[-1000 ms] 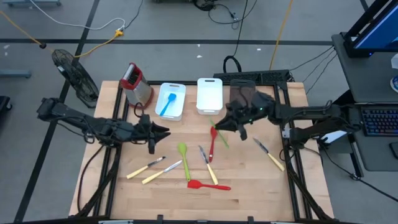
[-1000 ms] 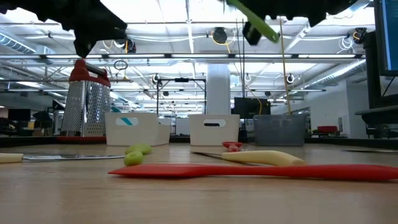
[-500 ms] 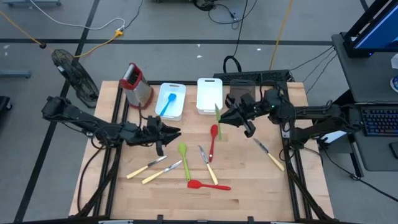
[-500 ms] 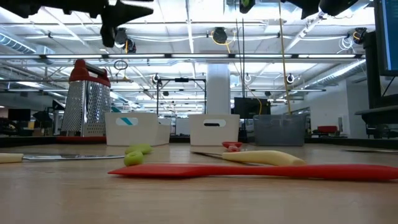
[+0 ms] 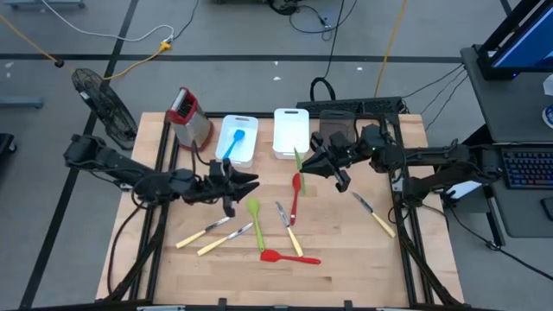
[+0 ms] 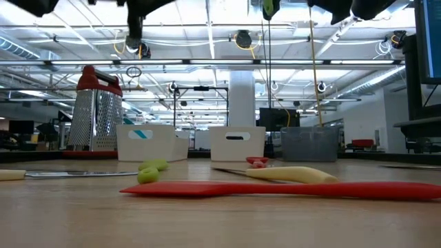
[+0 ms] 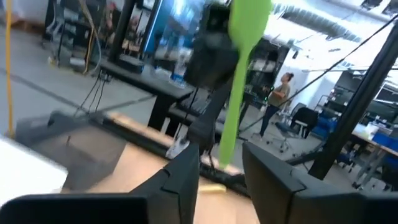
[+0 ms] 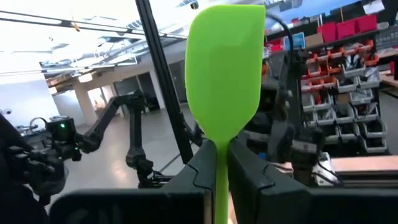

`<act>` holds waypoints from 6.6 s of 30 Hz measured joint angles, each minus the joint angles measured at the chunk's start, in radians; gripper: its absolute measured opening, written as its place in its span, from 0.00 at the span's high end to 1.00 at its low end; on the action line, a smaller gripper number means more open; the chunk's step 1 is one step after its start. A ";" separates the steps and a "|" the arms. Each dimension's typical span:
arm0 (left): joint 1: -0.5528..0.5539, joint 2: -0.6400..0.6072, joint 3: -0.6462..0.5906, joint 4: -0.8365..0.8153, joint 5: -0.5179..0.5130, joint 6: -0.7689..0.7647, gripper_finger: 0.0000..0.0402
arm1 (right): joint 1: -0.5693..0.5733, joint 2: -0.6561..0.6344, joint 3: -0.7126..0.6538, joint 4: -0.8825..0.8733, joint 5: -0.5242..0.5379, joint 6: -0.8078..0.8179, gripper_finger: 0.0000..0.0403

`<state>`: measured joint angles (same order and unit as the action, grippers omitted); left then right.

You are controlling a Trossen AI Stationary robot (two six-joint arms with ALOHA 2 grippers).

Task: Pick & Place Kitchen Items
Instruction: Put the green spatula into the left white bin

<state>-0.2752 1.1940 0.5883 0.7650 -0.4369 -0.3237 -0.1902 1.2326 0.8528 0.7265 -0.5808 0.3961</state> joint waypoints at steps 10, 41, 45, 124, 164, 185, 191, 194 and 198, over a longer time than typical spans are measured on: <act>0.027 0.125 0.205 -0.149 0.023 0.170 0.40 | 0.000 0.011 0.000 0.010 0.000 0.010 0.97; 0.171 0.326 0.453 -0.288 0.351 0.077 0.26 | 0.016 0.012 0.000 0.003 -0.027 0.030 0.97; 0.170 0.326 0.453 -0.268 0.372 0.079 0.26 | 0.015 0.012 0.000 0.003 -0.024 0.030 0.97; 0.264 0.379 0.614 -0.403 0.662 0.078 0.97 | 0.036 0.010 0.001 -0.030 0.068 0.056 0.95; 0.269 0.379 0.614 -0.405 0.681 0.057 0.99 | 0.035 0.012 0.001 -0.089 0.160 0.067 0.80; 0.264 0.377 0.618 -0.511 0.646 0.066 0.99 | 0.033 -0.074 -0.002 -0.365 0.179 0.050 0.80; 0.265 0.355 0.618 -0.634 0.535 0.059 0.99 | 0.034 -0.152 -0.002 -0.551 0.202 -0.004 0.80; 0.266 0.310 0.618 -0.758 0.412 0.047 0.99 | 0.034 -0.188 -0.002 -0.599 0.199 -0.019 0.80; 0.266 0.254 0.618 -0.919 0.272 -0.005 0.99 | 0.032 -0.232 -0.001 -0.635 0.194 -0.021 0.80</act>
<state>-0.0097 1.4476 1.2060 -0.1544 -0.1644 -0.3283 -0.1577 1.0005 0.8516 0.0912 -0.3868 0.3752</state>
